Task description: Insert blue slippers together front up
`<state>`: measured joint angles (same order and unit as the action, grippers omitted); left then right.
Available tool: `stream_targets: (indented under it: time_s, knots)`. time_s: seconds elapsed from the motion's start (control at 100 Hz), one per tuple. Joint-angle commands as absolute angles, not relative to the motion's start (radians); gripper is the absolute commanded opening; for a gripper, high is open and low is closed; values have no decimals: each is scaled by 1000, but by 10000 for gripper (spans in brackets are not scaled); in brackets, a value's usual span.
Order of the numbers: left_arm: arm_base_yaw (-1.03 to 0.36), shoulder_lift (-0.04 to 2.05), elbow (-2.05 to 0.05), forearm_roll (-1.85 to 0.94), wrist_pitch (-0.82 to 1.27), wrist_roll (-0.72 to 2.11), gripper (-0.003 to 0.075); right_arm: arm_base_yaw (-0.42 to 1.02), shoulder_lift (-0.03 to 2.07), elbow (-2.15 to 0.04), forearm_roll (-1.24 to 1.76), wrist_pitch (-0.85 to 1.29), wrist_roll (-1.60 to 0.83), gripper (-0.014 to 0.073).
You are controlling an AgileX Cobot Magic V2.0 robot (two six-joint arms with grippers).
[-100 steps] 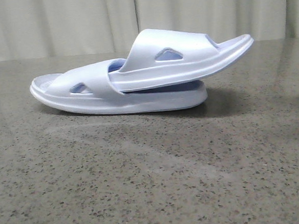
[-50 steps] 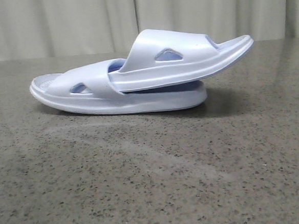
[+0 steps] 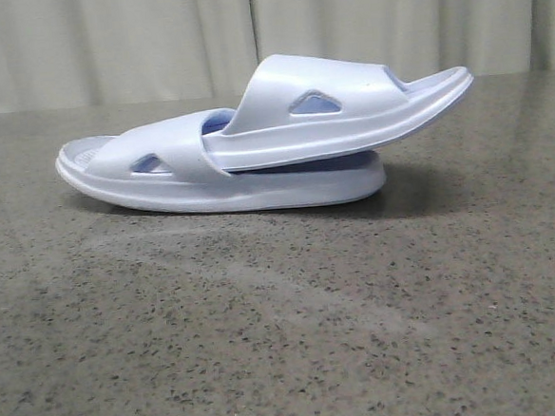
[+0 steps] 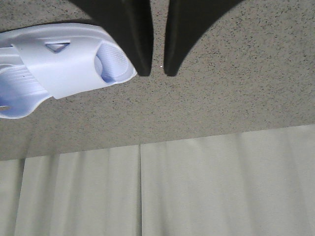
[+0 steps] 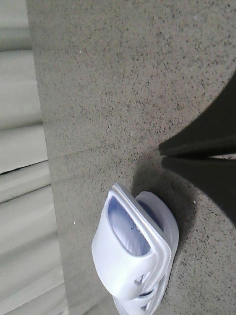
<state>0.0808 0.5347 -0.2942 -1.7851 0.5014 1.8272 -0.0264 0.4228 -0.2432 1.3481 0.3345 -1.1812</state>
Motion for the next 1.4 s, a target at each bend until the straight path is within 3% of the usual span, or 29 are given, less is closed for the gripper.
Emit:
stream_targets:
  time_s: [0.0, 0.48, 0.6, 0.87, 1.05, 1.26, 1.39]
  knots:
    - [79, 537, -321, -1861, 524, 1828, 15, -25, 425, -272, 1376, 328, -1196, -85]
    - [79, 533, -311, -1859, 512, 1828, 15, -25, 425, -272, 1376, 328, -1196, -85]
    - [81, 523, -308, -1737, 503, 1794, 15, -25, 425, -272, 1376, 328, -1196, -85]
    - [97, 381, -278, -996, 331, 961, 15, -25, 425, -272, 1376, 328, -1196, -85]
    - [37, 234, -211, -467, 171, 378, 15, -25, 425, -272, 1376, 328, -1196, -85]
    - [-63, 134, -81, -33, -9, -19, 15, -25, 425, -272, 1376, 328, -1196, -85]
    - [-78, 127, -3, -11, -120, -55, 15, -25, 425, -272, 1376, 328, -1196, -85]
